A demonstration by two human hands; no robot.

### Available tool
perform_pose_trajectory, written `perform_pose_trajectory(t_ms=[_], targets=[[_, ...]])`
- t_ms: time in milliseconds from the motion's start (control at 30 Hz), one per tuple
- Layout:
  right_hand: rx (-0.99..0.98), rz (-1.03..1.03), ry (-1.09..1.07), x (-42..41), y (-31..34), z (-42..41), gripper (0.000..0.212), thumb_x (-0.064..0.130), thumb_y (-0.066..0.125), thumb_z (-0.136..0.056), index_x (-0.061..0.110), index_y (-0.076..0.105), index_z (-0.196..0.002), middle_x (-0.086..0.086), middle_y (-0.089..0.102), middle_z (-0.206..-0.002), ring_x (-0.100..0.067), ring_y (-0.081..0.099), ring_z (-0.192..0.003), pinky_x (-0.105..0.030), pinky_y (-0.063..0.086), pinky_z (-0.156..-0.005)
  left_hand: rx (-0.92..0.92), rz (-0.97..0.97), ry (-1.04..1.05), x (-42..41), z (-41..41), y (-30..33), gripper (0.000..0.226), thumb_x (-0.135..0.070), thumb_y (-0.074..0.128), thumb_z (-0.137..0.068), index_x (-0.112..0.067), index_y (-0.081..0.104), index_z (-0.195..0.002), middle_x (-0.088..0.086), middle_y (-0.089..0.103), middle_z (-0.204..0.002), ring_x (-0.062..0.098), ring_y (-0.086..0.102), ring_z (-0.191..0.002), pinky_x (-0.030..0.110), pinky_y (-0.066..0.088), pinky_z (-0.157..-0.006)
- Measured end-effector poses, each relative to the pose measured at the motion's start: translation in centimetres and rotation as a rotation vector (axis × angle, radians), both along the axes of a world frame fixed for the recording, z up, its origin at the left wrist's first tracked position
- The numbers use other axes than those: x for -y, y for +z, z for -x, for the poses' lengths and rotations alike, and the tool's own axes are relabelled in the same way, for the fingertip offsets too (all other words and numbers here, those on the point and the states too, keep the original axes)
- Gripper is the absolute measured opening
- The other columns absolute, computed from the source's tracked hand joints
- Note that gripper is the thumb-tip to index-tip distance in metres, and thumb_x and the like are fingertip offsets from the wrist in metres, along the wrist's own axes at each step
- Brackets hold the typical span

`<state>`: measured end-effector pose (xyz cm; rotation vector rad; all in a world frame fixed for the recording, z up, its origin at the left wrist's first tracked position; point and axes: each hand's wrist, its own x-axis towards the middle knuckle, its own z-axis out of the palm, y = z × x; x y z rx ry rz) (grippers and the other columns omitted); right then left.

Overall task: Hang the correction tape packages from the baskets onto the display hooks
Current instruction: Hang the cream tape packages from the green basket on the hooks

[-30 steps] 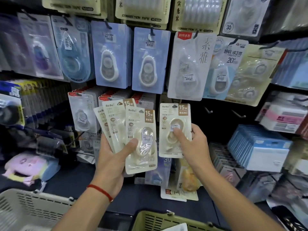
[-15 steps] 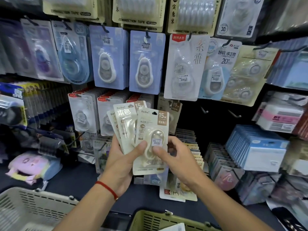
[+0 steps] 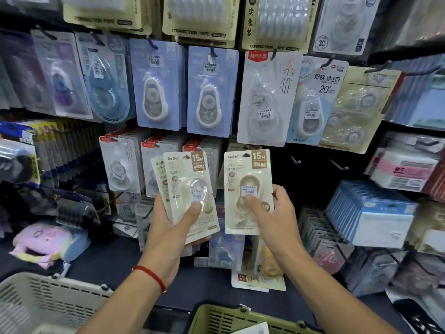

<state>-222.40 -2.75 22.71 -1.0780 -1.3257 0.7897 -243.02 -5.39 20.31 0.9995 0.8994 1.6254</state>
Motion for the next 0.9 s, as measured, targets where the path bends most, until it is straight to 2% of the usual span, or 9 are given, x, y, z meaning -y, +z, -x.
perform_pose_trajectory(t_ms=[200, 333, 400, 500, 567, 667, 767, 833, 900], targets=[[0.013, 0.01, -0.034, -0.3, 0.1, 0.3, 0.041, 0.062, 0.074, -0.081, 0.043, 0.061, -0.114, 0.019, 0.074, -0.111, -0.004, 0.072, -0.103, -0.039, 0.059, -0.093, 0.006, 0.0, 0.022, 0.2, -0.1, 0.4, 0.051, -0.026, 0.079, -0.088, -0.041, 0.058, -0.132, -0.006, 0.075, -0.127, 0.03, 0.076, -0.111, 0.059, 0.064, -0.077], [0.041, -0.014, -0.075, -0.7, 0.0, 0.5, 0.032, 0.052, 0.075, -0.092, 0.04, 0.063, -0.119, 0.024, 0.073, -0.11, 0.001, 0.07, -0.102, -0.03, 0.055, -0.089, -0.021, 0.011, 0.065, 0.4, -0.1, 0.6, 0.053, -0.028, 0.079, -0.089, -0.038, 0.055, -0.135, -0.003, 0.074, -0.128, 0.036, 0.075, -0.11, 0.051, 0.066, -0.072], [0.064, -0.017, -0.103, -1.0, -0.1, 0.4, 0.037, 0.051, 0.074, -0.093, 0.036, 0.062, -0.125, 0.02, 0.074, -0.111, 0.0, 0.07, -0.105, -0.03, 0.055, -0.089, -0.05, 0.012, 0.09, 0.4, 0.0, 0.6, 0.05, -0.029, 0.079, -0.091, -0.038, 0.054, -0.134, -0.001, 0.074, -0.129, 0.041, 0.074, -0.11, 0.055, 0.063, -0.08], [0.293, 0.107, -0.197, -1.4, -0.5, 0.2, 0.07, 0.058, 0.064, -0.097, 0.025, 0.04, -0.155, 0.007, 0.056, -0.147, -0.018, 0.05, -0.14, -0.042, 0.046, -0.109, -0.069, -0.011, 0.099, 0.5, 0.1, 0.6, 0.055, -0.029, 0.08, -0.09, -0.037, 0.053, -0.137, -0.004, 0.073, -0.129, 0.039, 0.073, -0.113, 0.064, 0.055, -0.092], [0.508, 0.135, -0.23, -1.2, -0.9, 0.1, 0.073, 0.053, 0.057, -0.102, 0.021, 0.029, -0.161, -0.002, 0.04, -0.159, -0.023, 0.031, -0.149, -0.043, 0.035, -0.117, -0.078, -0.02, 0.105, 0.7, -0.1, 0.8, 0.058, -0.033, 0.082, -0.086, -0.037, 0.055, -0.137, -0.006, 0.074, -0.127, 0.033, 0.074, -0.112, 0.061, 0.059, -0.088], [0.487, 0.076, -0.013, -0.6, -1.0, 0.9, 0.05, 0.051, 0.052, -0.105, 0.032, 0.047, -0.151, 0.011, 0.053, -0.146, -0.005, 0.048, -0.135, -0.037, 0.042, -0.114, -0.085, -0.054, 0.086, 0.7, -0.3, 0.9, 0.057, -0.037, 0.086, -0.08, -0.037, 0.059, -0.13, -0.008, 0.076, -0.122, 0.021, 0.077, -0.106, 0.045, 0.066, -0.071], [0.357, 0.079, 0.237, 0.3, -1.1, 2.1, 0.038, 0.059, 0.057, -0.101, 0.04, 0.059, -0.135, 0.025, 0.067, -0.125, 0.01, 0.06, -0.115, -0.025, 0.05, -0.099, -0.082, -0.071, 0.04, 0.5, -0.4, 0.7, 0.059, -0.032, 0.09, -0.082, -0.035, 0.059, -0.132, -0.006, 0.075, -0.127, 0.02, 0.074, -0.115, 0.043, 0.065, -0.084], [0.34, 0.072, 0.291, 0.6, -1.2, 2.6, 0.032, 0.061, 0.062, -0.097, 0.045, 0.063, -0.124, 0.026, 0.071, -0.117, 0.007, 0.065, -0.109, -0.02, 0.053, -0.091, -0.106, -0.09, 0.013, 0.4, -0.5, 0.4, 0.061, -0.03, 0.089, -0.082, -0.034, 0.059, -0.135, -0.005, 0.074, -0.13, 0.02, 0.072, -0.12, 0.042, 0.063, -0.094], [0.305, 0.054, 0.285, 0.7, -1.3, 2.8, 0.024, 0.057, 0.067, -0.095, 0.044, 0.067, -0.115, 0.022, 0.074, -0.111, 0.001, 0.069, -0.103, -0.024, 0.056, -0.088, -0.124, -0.102, 0.0, 0.3, -0.5, 0.2, 0.063, -0.029, 0.089, -0.082, -0.034, 0.058, -0.136, -0.004, 0.074, -0.131, 0.019, 0.071, -0.121, 0.041, 0.06, -0.098]])
